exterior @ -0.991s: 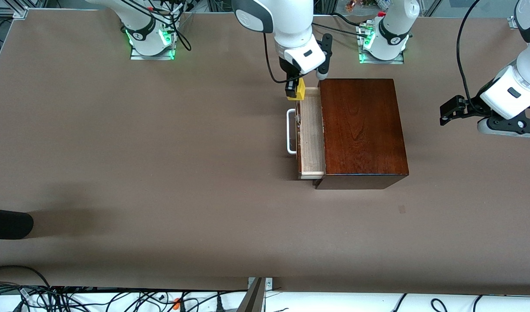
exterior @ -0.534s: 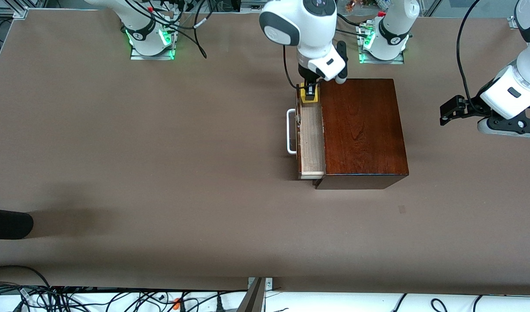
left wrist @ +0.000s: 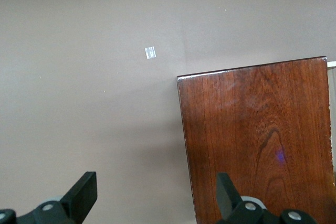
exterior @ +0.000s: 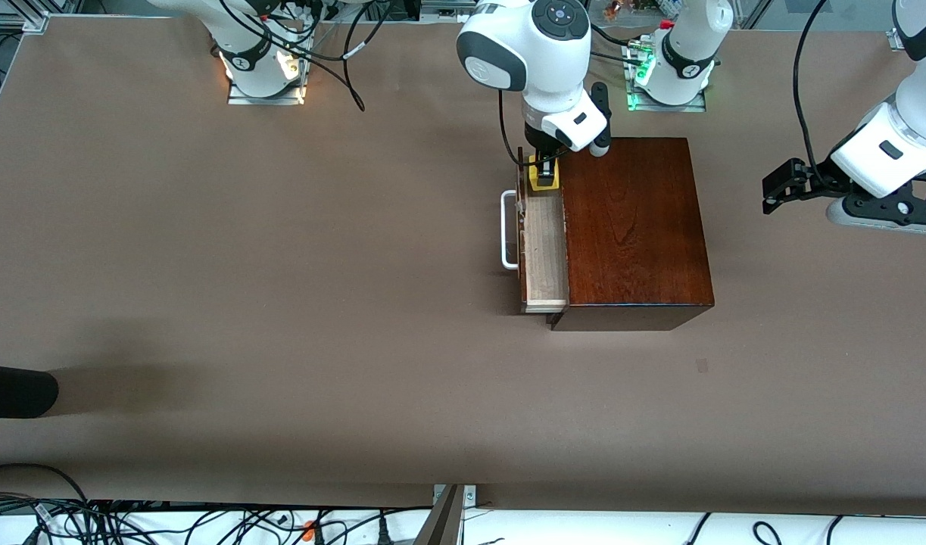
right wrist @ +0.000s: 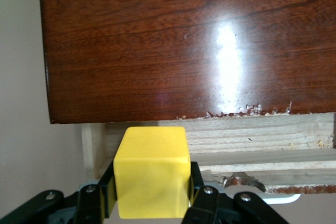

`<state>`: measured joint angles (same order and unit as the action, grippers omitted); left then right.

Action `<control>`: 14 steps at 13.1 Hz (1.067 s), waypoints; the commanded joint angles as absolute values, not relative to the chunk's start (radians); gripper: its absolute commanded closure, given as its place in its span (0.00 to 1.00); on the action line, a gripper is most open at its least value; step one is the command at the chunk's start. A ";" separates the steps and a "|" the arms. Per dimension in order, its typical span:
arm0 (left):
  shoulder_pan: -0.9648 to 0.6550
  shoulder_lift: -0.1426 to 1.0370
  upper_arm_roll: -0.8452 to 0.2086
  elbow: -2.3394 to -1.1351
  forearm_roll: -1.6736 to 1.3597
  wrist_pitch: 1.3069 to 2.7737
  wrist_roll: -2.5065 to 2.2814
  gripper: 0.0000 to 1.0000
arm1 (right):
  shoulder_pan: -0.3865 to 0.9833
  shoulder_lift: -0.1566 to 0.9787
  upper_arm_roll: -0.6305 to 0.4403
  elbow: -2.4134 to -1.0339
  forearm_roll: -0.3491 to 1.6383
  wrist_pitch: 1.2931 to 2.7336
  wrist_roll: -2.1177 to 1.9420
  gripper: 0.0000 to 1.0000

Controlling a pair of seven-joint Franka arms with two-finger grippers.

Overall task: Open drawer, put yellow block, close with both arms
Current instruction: 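Lower the yellow cube into the drawer and open the right gripper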

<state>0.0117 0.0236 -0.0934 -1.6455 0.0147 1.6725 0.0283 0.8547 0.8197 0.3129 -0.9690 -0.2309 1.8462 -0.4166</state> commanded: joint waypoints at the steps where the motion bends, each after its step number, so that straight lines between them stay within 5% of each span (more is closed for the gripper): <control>1: 0.017 0.021 -0.094 -1.641 0.011 1.661 0.034 0.00 | 0.882 0.856 0.276 -0.925 -0.247 1.858 -0.431 0.67; 14: 0.015 0.026 -0.094 -1.637 0.011 1.666 0.034 0.00 | 0.890 0.920 0.239 -0.927 -0.249 1.914 -0.429 0.65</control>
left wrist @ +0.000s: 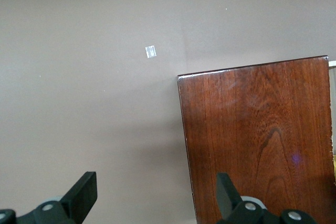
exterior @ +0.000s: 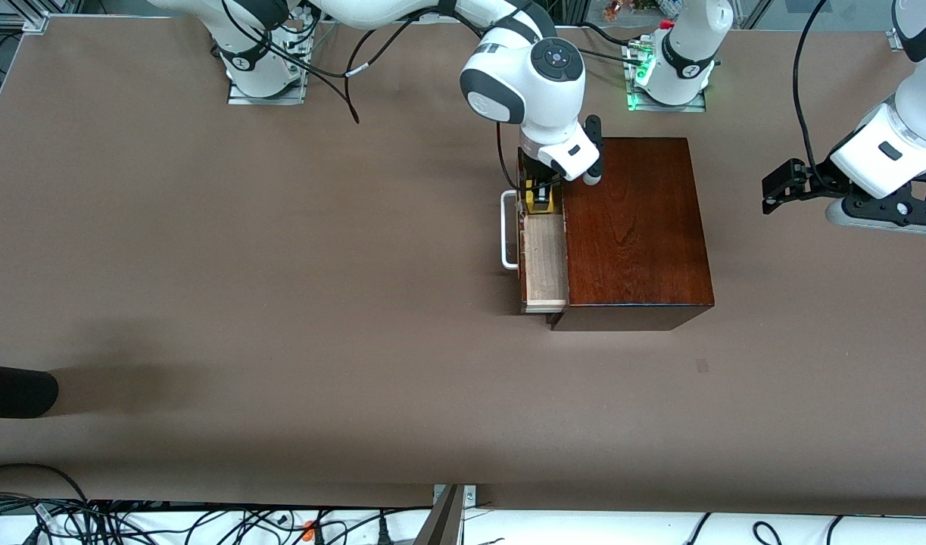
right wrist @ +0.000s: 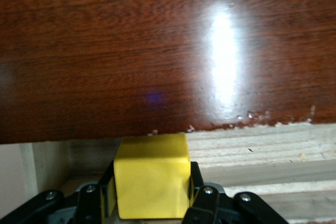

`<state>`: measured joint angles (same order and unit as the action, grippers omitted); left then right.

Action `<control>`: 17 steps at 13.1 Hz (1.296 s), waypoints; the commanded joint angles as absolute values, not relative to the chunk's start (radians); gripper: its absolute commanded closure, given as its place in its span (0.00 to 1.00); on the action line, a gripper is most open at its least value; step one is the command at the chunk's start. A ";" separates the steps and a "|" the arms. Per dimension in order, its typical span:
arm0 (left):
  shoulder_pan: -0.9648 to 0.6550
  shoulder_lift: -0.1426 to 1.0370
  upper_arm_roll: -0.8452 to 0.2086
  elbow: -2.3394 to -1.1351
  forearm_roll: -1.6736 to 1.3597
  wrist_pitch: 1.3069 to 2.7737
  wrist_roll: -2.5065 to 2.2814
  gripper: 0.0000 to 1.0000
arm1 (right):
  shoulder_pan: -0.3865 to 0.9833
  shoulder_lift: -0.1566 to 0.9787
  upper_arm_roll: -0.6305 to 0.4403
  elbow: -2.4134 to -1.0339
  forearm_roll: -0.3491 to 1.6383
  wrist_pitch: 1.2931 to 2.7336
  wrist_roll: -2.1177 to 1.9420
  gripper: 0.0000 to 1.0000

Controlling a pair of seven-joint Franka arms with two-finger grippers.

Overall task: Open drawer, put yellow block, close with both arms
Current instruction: 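Lower the yellow cube into the drawer and open the right gripper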

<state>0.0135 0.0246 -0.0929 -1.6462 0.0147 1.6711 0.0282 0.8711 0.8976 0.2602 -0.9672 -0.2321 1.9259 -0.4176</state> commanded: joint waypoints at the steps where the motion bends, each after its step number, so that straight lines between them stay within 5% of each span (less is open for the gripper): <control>1: 0.015 0.026 -0.094 -1.637 0.011 1.666 0.034 0.00 | 0.890 0.926 0.239 -0.927 -0.249 1.916 -0.430 0.65; 6: 0.012 0.034 -0.094 -1.638 0.011 1.681 0.034 0.00 | 0.897 0.939 0.232 -0.927 -0.252 1.922 -0.426 0.58; 7: 0.012 0.034 -0.094 -1.638 0.011 1.681 0.034 0.00 | 0.896 0.937 0.232 -0.927 -0.252 1.919 -0.425 0.42; 8: 0.011 0.032 -0.094 -1.638 0.012 1.678 0.038 0.00 | 0.896 0.934 0.232 -0.927 -0.252 1.913 -0.425 0.00; 17: 0.008 0.051 -0.100 -1.638 0.012 1.667 0.043 0.00 | 0.908 0.789 0.265 -0.920 -0.238 1.761 -0.364 0.00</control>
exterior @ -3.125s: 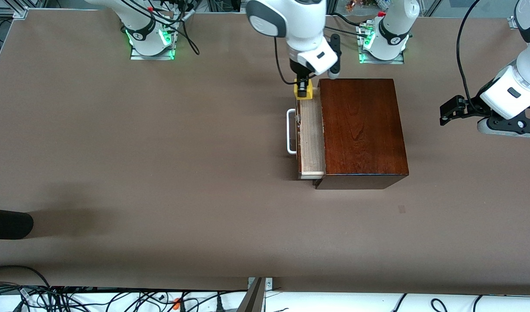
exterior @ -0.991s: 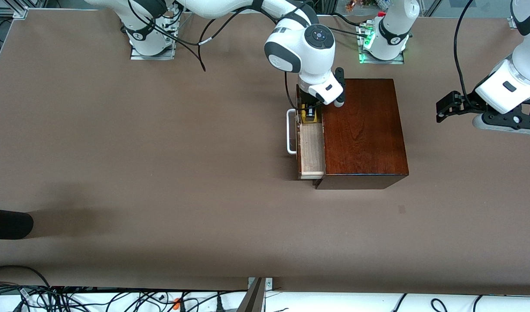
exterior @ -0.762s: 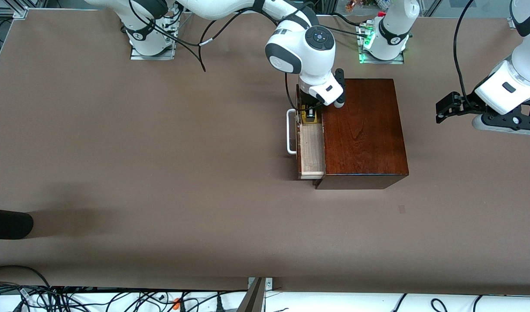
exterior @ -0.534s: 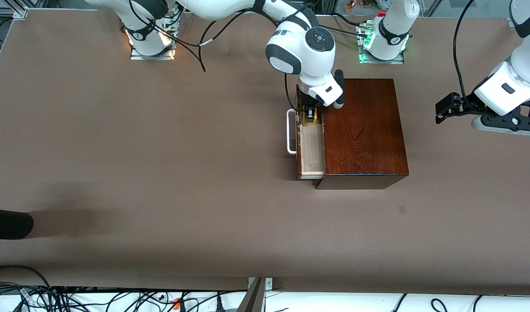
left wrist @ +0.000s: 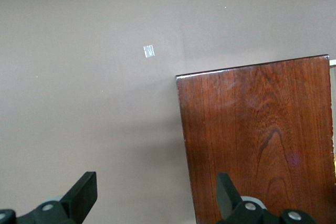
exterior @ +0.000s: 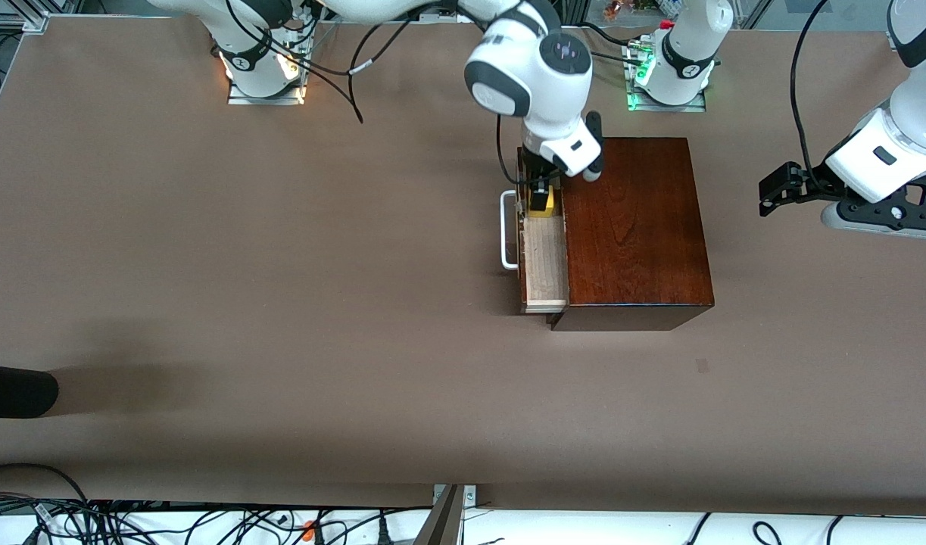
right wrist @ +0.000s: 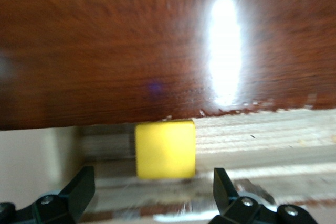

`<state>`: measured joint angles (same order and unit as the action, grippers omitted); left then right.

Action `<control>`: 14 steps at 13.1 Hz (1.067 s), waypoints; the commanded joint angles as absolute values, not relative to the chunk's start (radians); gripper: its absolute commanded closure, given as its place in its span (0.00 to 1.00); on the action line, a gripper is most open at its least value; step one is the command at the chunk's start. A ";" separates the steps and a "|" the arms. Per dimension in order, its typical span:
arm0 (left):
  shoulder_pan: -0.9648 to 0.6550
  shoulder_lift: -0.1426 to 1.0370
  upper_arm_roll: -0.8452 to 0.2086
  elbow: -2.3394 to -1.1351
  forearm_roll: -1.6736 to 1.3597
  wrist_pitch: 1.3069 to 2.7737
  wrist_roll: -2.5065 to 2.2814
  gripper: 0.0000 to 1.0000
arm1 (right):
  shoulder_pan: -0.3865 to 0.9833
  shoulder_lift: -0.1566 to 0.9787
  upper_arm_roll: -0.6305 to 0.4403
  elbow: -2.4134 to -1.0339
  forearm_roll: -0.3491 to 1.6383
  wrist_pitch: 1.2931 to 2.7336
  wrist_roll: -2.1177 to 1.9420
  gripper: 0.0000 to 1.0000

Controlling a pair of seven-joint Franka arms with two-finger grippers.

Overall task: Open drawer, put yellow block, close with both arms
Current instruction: 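Lower the yellow cube into the drawer and open the right gripper, then raise the right gripper away while the left gripper reaches the drawer front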

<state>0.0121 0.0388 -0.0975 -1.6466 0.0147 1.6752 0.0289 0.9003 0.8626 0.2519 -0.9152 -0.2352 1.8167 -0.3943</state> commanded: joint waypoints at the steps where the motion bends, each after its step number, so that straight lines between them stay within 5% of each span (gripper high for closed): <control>1: 0.008 0.052 -0.100 -1.638 0.012 1.670 0.041 0.00 | 0.908 0.752 0.265 -0.922 -0.224 1.735 -0.357 0.00; 10: 0.002 0.116 -0.167 -1.634 0.009 1.671 0.084 0.00 | 0.655 0.460 0.250 -0.925 -0.170 1.356 -0.338 0.00; 14: -0.017 0.175 -0.309 -1.631 -0.001 1.672 0.170 0.00 | 0.631 0.352 0.054 -0.966 -0.074 1.315 -0.327 0.00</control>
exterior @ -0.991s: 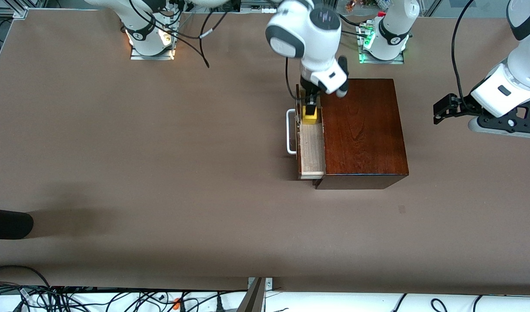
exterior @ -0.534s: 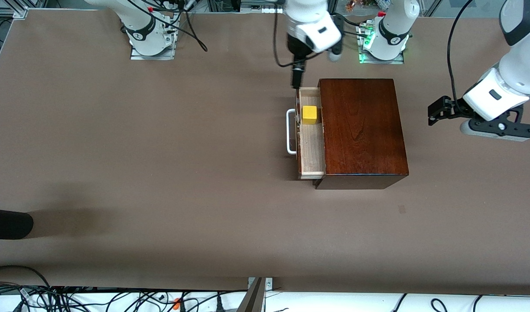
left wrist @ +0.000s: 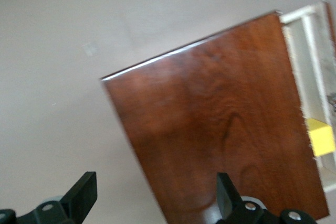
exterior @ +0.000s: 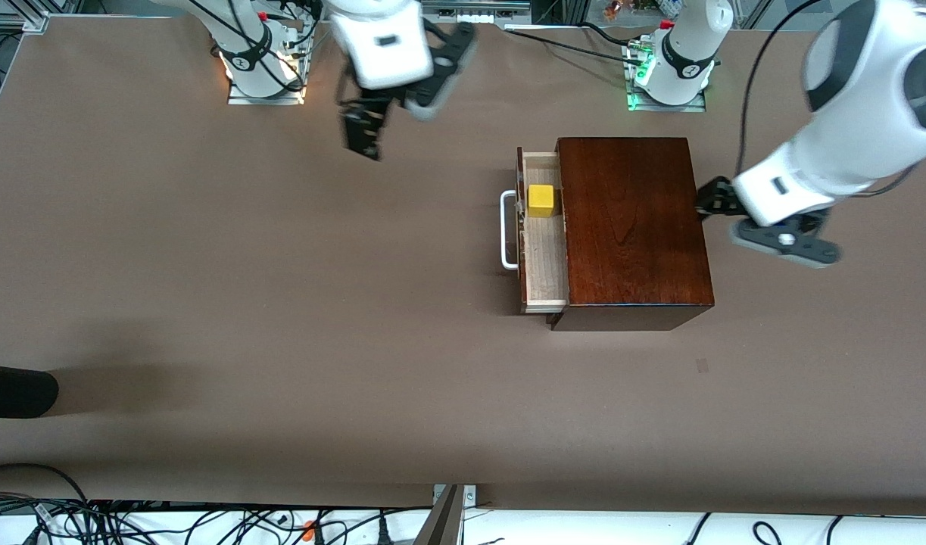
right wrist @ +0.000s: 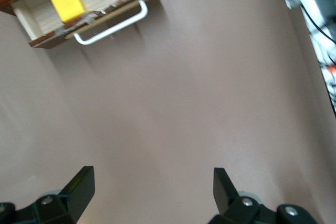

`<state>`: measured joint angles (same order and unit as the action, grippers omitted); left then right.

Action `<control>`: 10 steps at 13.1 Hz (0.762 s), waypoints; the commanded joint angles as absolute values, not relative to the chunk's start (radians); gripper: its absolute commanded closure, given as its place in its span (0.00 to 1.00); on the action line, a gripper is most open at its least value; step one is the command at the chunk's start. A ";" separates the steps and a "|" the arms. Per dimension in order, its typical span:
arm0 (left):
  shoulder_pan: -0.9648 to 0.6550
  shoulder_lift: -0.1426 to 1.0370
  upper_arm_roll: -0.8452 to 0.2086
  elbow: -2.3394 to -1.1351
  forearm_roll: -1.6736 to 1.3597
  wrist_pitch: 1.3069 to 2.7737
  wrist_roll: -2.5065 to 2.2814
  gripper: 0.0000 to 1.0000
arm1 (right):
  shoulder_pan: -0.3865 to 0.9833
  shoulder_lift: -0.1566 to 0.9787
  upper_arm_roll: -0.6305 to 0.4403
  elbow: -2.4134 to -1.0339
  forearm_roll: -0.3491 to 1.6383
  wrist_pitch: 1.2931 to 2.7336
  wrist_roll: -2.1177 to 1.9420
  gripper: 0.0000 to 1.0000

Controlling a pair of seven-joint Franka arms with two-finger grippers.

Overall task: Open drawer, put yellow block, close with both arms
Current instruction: 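Raise the right gripper away while the left gripper reaches the drawer front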

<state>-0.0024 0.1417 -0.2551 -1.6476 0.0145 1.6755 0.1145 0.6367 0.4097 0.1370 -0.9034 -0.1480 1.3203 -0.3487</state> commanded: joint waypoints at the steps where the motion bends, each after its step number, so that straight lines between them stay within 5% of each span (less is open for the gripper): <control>1: -0.028 0.195 -0.339 -1.629 -0.002 1.680 0.190 0.00 | 0.630 0.310 -0.007 -1.003 -0.031 1.313 -0.313 0.00; 5: -0.147 0.308 -0.393 -1.514 -0.003 1.686 0.268 0.00 | 0.588 0.163 -0.144 -1.230 0.084 1.382 -0.296 0.00; 10: -0.316 0.370 -0.393 -1.499 0.009 1.836 0.432 0.00 | 0.410 -0.043 -0.140 -1.555 0.097 1.476 -0.207 0.00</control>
